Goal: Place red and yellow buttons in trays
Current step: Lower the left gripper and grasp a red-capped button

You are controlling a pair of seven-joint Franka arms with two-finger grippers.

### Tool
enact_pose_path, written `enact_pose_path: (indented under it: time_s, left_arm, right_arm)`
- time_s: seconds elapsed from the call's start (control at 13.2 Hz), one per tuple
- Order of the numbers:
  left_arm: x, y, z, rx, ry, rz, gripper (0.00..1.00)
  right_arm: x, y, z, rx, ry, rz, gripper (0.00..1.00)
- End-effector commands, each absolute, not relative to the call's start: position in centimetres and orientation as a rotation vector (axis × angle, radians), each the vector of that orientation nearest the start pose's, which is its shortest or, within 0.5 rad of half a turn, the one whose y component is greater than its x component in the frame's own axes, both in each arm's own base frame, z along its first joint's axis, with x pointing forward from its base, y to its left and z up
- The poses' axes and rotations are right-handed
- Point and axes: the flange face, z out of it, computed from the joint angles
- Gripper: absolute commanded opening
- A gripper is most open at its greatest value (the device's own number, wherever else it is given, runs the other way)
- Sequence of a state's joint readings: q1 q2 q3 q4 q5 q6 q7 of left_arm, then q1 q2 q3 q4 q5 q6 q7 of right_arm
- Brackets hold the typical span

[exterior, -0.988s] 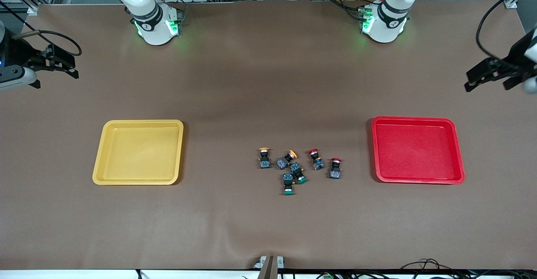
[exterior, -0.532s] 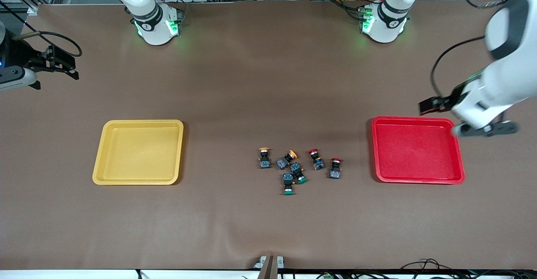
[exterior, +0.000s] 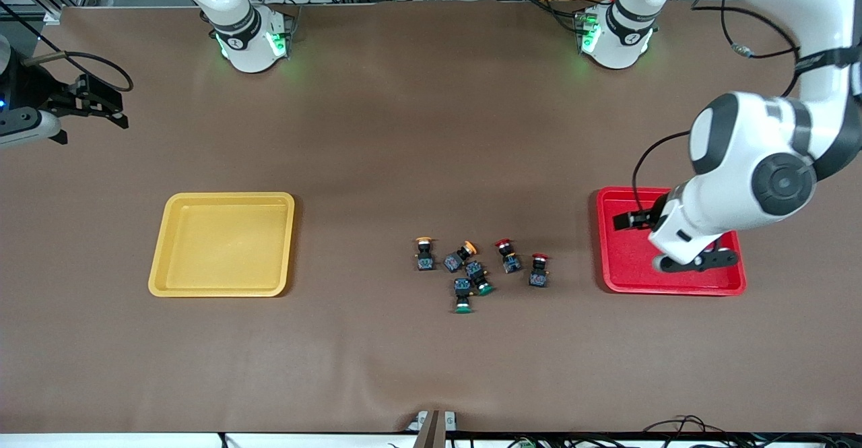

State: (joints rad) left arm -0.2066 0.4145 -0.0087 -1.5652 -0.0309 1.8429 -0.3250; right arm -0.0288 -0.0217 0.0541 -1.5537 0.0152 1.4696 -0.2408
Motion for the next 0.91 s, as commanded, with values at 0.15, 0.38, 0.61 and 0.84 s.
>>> enact_pose_path:
  time_s: [0.15,0.38,0.61,0.84]
  left_arm:
    - [67.1,-18.2,33.2,-3.159,-0.329,0.094,1.00]
    - [67.7,-20.3,28.9,-3.191,-0.326,0.049,1.00]
    - [67.4,-23.0,25.4,-3.204,-0.311,0.009,1.00]
    - [66.9,-24.7,23.0,-3.203,-0.271,-0.003,1.00]
  right_arm:
    - [53.1,1.5,63.7,-3.087,-0.388,0.082,1.00]
    - [53.2,1.3,63.6,-3.087,-0.383,0.082,1.00]
    - [53.2,1.3,63.6,-3.087,-0.381,0.084,1.00]
    - [53.3,1.2,63.5,-3.087,-0.378,0.089,1.00]
